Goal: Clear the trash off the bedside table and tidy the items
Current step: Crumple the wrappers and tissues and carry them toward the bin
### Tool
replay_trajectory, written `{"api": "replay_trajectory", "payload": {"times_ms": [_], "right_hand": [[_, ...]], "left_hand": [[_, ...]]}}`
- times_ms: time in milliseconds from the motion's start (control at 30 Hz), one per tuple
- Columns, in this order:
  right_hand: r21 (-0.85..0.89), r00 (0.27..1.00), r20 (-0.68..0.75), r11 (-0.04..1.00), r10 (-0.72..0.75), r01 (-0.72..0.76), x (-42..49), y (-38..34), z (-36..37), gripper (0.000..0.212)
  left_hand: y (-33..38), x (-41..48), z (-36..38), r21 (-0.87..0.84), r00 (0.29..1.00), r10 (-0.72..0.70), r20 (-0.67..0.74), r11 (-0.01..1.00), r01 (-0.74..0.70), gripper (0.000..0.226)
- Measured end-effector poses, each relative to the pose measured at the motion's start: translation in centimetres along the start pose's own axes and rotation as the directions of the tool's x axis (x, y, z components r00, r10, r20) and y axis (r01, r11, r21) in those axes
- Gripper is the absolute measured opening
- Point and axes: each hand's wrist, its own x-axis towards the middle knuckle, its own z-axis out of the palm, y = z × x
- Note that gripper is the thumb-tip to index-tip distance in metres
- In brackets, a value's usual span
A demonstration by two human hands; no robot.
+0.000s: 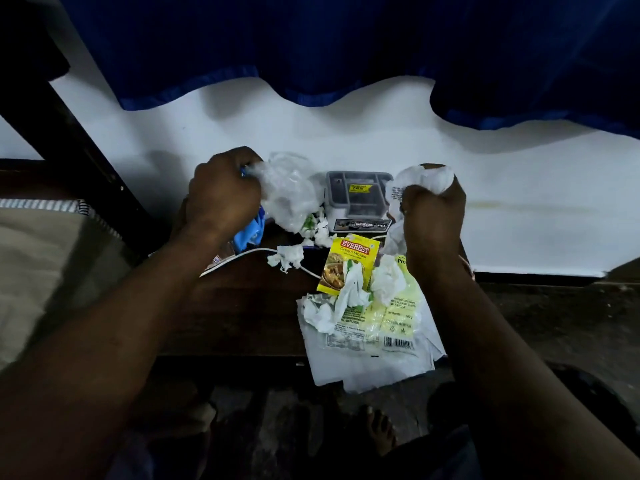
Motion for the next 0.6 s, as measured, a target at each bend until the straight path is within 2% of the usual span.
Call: {"api": "replay_trajectory", "payload": {"times_ms": [67,133,167,233,300,367,400,467,533,600], "right_hand": [[-0.079,0.998,0.071,0.997,0.001,0.005,-0.3,0.3,0.2,0.011],[-0.081,0.996,0.084,0.996,-0.033,0.040,-0.4,0.6,0.5,0.009],[-0.085,0.996,0.079,0.995,-0.048,0.055,-0.4,0.8,0.8,0.014],[-0.099,0.997,0.074,0.995,-0.027,0.034,-0.1,1.3,1.0,0.042],[-0.083,0.996,0.076,0.995,0.054,-0.048,0.3,1.5,1.0,0.063],[-0.135,0.984,0.047,0.977,0.171,-0.163,0.9,1.8,0.8,0.075],[-0.155,0.977,0.035,0.967,0.209,-0.201,1.1,1.9,0.6,0.072],[-0.193,0.975,0.023,0.958,0.220,-0.212,1.2,2.0,0.4,0.053],[-0.286,0.984,0.032,0.945,0.175,-0.158,1.0,1.8,0.1,0.031],[-0.387,0.990,0.072,0.918,0.120,-0.083,0.7,1.6,-0.2,0.022]], "left_hand": [[0.1,0.0,-0.1,-0.004,0.997,0.056,-0.046,0.998,-0.056,0.030],[0.2,0.1,0.0,0.037,0.991,0.114,-0.073,0.993,-0.112,0.019],[0.3,0.1,0.1,0.041,0.992,0.112,-0.063,0.993,-0.110,0.021],[0.5,0.1,0.1,-0.011,0.998,0.068,-0.017,0.998,-0.069,0.042],[0.3,0.2,0.1,-0.007,0.999,0.051,-0.011,0.999,-0.051,0.062],[-0.2,0.3,0.0,0.017,0.999,0.039,-0.023,0.999,-0.038,0.057],[-0.5,0.4,-0.1,0.003,0.999,0.033,-0.021,0.999,-0.033,0.050],[-0.8,0.5,-0.1,-0.023,1.000,0.024,-0.004,0.999,-0.024,0.039],[-0.7,0.5,-0.1,-0.052,1.000,-0.010,0.022,0.999,0.011,0.028],[-0.7,0.4,-0.3,-0.083,0.999,-0.032,0.043,0.996,0.035,0.024]]}}
